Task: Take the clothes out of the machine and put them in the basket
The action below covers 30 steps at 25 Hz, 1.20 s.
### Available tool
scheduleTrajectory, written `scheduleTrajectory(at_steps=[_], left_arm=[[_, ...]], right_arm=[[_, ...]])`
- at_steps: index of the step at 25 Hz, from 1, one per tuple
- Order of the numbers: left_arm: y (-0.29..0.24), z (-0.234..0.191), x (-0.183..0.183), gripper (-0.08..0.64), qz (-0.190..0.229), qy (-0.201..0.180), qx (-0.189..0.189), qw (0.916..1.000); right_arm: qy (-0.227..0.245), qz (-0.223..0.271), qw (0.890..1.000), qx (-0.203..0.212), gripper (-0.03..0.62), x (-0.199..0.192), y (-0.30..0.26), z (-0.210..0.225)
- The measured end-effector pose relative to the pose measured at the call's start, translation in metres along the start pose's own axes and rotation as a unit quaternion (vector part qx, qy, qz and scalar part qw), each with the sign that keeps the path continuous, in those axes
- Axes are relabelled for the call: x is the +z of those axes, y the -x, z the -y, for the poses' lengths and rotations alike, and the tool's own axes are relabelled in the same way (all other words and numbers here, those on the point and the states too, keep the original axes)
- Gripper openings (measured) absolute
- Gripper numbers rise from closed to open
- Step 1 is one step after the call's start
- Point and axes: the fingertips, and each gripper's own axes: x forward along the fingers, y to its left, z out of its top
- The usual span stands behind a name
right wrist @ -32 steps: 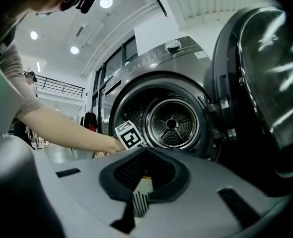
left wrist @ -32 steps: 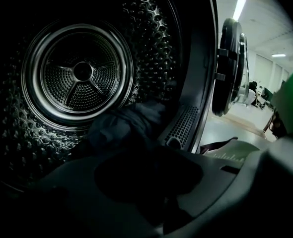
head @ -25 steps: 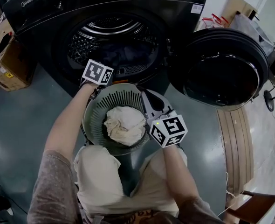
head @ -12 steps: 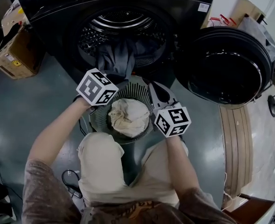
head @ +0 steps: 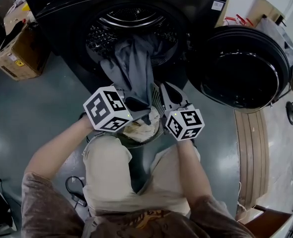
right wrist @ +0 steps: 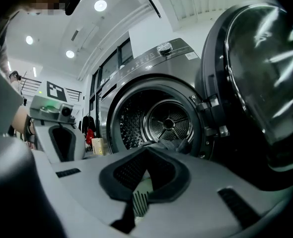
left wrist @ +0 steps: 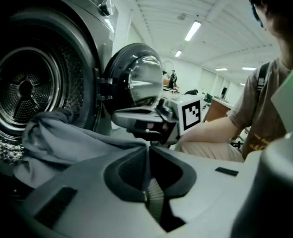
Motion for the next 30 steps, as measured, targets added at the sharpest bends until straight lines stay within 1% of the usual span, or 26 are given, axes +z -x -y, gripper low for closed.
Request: scheduleTrajectory(at_steps=[2,4,6,7,9,11,12,13,16,19,22,24,26,28,30], left_arm=[[-0.003,0.016,-0.002,0.023,-0.011,-0.008,-0.021,0.9997],[-0.004,0.023,-0.003,0.023,-0.012,-0.005,-0.037,0.9992],[-0.003,0.020,-0.005,0.023,-0.006,-0.001,-0.037,0.9993],[-0.002,0.013,-0.007,0.025,-0.004,-0.004,-0.025,0.9997],[-0.002,-0.008,-0.014,0.035,-0.015,-0.030,0.024,0.9992],[-0.001,-0.029,-0.022,0.099,-0.038,-0.070,0.080,0.9936],[0.000,-0.039,-0.024,0.122,-0.046,-0.083,0.099,0.9905],[0.001,-0.047,-0.024,0.149,-0.047,-0.086,0.113,0.9887],[0.004,-0.078,-0.016,0.241,-0.025,-0.066,0.145,0.9869],[0.005,-0.123,-0.009,0.295,-0.002,-0.049,0.195,0.9796],[0.005,-0.180,-0.009,0.328,0.016,-0.015,0.250,0.9681],[0.004,-0.220,-0.013,0.346,0.021,0.011,0.287,0.9578],[0.003,-0.256,-0.018,0.362,0.019,0.028,0.322,0.9461],[0.004,-0.285,-0.025,0.370,0.016,0.048,0.345,0.9374],[0.002,-0.305,-0.032,0.370,0.017,0.082,0.351,0.9327]], right_arm=[[-0.001,0.001,1.000,-0.001,-0.005,0.001,0.001,0.000],[-0.003,0.002,1.000,-0.001,-0.005,0.001,0.001,0.001],[-0.004,0.000,1.000,0.000,-0.005,0.000,0.000,0.000],[-0.003,-0.001,1.000,0.000,-0.005,-0.001,0.000,0.000],[-0.002,-0.004,1.000,0.000,-0.005,-0.002,-0.001,0.001],[-0.004,-0.004,1.000,0.001,-0.005,-0.002,-0.001,0.001],[-0.004,-0.004,1.000,0.000,-0.005,-0.002,-0.001,0.001],[-0.004,-0.003,1.000,0.000,-0.005,-0.002,0.000,0.001],[-0.003,-0.002,1.000,-0.003,-0.005,-0.001,0.001,0.003],[-0.002,-0.001,1.000,-0.004,-0.005,0.001,0.002,0.002],[0.004,-0.003,1.000,-0.003,-0.005,0.001,0.004,0.000],[0.011,-0.005,1.000,-0.005,-0.005,0.001,0.004,0.001],[0.011,-0.005,1.000,-0.011,-0.005,0.001,0.004,0.003],[0.009,-0.004,1.000,-0.014,-0.005,0.002,0.006,0.004],[0.011,-0.006,1.000,-0.017,-0.005,0.001,0.006,0.005]])
